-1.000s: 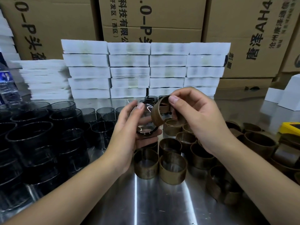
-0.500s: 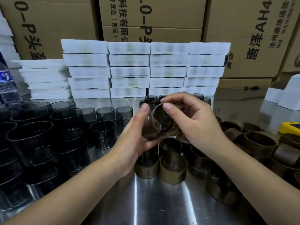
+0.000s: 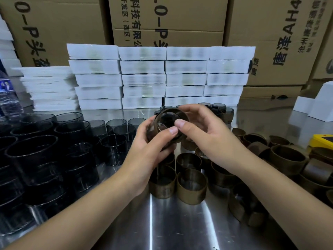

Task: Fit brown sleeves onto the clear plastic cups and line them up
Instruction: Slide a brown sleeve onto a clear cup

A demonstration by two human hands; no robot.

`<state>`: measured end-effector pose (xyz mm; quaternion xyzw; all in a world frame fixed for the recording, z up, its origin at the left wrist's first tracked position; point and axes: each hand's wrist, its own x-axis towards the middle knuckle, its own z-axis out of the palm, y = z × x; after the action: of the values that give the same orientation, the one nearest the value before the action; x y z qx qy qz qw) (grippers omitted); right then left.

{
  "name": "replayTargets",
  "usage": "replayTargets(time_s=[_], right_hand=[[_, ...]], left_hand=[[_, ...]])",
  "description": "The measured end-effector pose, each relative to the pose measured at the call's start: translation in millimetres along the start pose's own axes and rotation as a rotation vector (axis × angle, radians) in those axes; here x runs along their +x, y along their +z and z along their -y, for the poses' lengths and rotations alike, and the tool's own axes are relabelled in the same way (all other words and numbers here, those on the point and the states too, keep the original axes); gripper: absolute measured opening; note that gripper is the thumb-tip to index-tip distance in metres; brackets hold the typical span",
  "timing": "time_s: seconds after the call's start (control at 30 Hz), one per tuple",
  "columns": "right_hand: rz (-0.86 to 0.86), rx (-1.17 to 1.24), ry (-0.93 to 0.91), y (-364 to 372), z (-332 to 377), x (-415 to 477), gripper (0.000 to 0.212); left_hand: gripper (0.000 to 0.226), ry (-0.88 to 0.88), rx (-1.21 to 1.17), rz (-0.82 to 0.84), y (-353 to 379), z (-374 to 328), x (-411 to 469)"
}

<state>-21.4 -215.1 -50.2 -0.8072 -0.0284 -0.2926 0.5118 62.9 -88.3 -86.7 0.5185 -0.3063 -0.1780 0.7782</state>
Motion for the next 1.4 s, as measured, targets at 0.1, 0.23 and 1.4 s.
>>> replayTargets(time_s=[0.1, 0.23, 1.4], right_hand=[[0.046, 0.036, 0.027, -1, -1, 1, 0.056], [0.064, 0.07, 0.008, -2, -2, 0, 0.028], [0.083, 0.049, 0.183, 5, -3, 5, 0.059]], left_hand=[[0.082, 0.025, -0.039, -0.026, 0, -1, 0], [0.073, 0.048, -0.062, -0.057, -1, 0, 1], [0.051, 0.0, 0.011, -0.009, 9, -11, -3]])
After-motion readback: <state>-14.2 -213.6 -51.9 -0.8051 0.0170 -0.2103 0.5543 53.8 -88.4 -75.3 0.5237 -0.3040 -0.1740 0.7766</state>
